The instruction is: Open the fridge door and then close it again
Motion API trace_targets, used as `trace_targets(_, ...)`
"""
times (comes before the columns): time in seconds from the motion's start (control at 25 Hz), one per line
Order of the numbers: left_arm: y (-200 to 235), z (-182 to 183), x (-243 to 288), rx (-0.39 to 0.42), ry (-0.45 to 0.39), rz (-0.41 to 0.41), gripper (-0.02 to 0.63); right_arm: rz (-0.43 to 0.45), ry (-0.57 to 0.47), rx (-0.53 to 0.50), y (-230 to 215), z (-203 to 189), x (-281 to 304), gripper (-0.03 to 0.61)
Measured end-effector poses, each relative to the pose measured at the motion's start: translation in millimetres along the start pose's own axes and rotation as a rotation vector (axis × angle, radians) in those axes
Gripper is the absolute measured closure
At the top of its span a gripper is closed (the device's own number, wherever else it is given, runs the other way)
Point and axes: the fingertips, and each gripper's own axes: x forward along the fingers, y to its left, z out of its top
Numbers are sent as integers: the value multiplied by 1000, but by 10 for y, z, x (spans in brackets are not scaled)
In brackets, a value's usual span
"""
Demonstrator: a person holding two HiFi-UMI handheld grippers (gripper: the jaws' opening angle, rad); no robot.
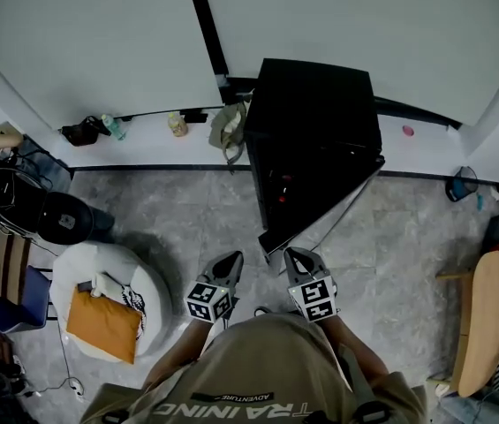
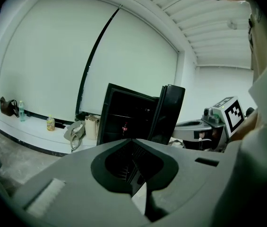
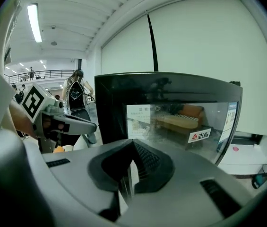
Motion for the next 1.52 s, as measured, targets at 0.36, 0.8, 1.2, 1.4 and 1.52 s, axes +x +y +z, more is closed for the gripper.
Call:
trace_targets(0.36, 282, 75, -90, -2, -15, 2, 612, -20, 7, -32, -63, 147, 293, 583)
trace_targets(0.8, 293, 201, 30, -56, -38, -1, 612, 13, 7, -99, -151, 366, 522, 583)
trace_targets(1.2, 475, 396, 340, -56, -12, 52, 612, 107, -3, -63, -242, 514, 805, 583)
trace_targets(1.4, 595, 557, 582, -55, -17, 74, 612, 132, -12, -19, -386, 562, 960, 583)
trace_targets(1.52, 643, 605, 705, -51, -13, 83, 612, 146, -12, -10, -456, 567, 1042, 583)
